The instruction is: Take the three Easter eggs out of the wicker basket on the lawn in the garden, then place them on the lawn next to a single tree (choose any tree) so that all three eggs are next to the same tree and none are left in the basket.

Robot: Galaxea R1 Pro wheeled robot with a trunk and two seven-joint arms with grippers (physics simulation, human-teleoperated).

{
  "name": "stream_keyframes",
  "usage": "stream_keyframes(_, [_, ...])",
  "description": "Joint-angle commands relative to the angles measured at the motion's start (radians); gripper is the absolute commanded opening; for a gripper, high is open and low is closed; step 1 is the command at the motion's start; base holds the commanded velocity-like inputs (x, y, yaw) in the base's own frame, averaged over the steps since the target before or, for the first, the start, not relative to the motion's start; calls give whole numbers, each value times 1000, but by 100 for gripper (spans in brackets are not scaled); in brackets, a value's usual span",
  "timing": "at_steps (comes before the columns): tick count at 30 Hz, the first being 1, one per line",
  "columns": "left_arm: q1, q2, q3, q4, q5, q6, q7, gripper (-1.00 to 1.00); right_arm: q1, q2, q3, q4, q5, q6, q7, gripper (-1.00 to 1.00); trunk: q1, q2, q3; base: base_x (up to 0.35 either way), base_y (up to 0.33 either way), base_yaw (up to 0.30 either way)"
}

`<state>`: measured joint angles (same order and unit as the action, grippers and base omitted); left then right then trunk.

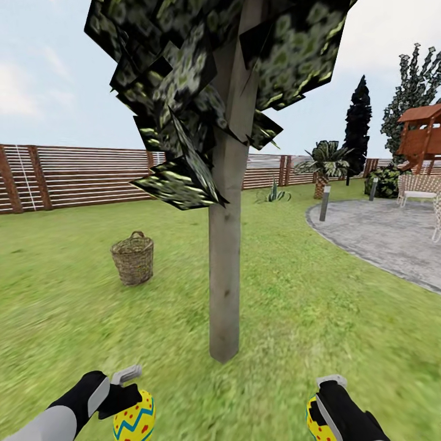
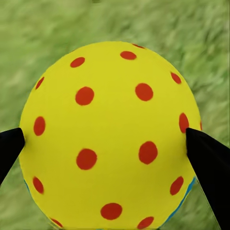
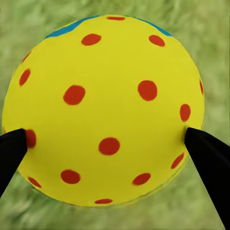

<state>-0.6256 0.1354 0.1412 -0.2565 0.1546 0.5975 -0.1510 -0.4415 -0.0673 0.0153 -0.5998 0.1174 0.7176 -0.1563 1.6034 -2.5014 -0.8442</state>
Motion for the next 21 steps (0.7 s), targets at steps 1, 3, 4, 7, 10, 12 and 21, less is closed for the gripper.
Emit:
stream_keyframes(1, [0, 0, 3, -1, 6, 7, 1, -100, 0, 0, 2, -1, 8, 6, 3, -100, 0, 0, -1, 300, 0, 0])
stream_keyframes(3, [0, 0, 4, -1, 6, 7, 1, -100, 0, 0, 2, -1, 8, 6, 3, -100, 0, 0, -1, 320, 0, 0])
stream_keyframes(4, [0, 0, 4, -1, 6, 7, 1, -100, 0, 0, 2, -1, 8, 6, 3, -100, 0, 0, -1, 327, 0, 0])
stream_keyframes(7, [0, 0, 3, -1, 6, 7, 1, -100, 0, 0, 2, -2, 8, 7, 3, -100, 0, 0, -1, 328, 0, 0])
stream_keyframes(10, [0, 0, 3, -1, 6, 7, 1, -100, 0, 0, 2, -2, 8, 7, 3, -100, 0, 0, -1, 329, -9, 0])
stream_keyframes(12, [0, 0, 3, -1, 6, 7, 1, -100, 0, 0, 2, -2, 8, 6, 3, -100, 0, 0, -1, 329, -77, 0])
stream_keyframes(21, [0, 0, 3, -1, 6, 7, 1, -100, 0, 0, 1, -2, 8, 7, 3, -100, 3, -2, -28, 51, -13, 0])
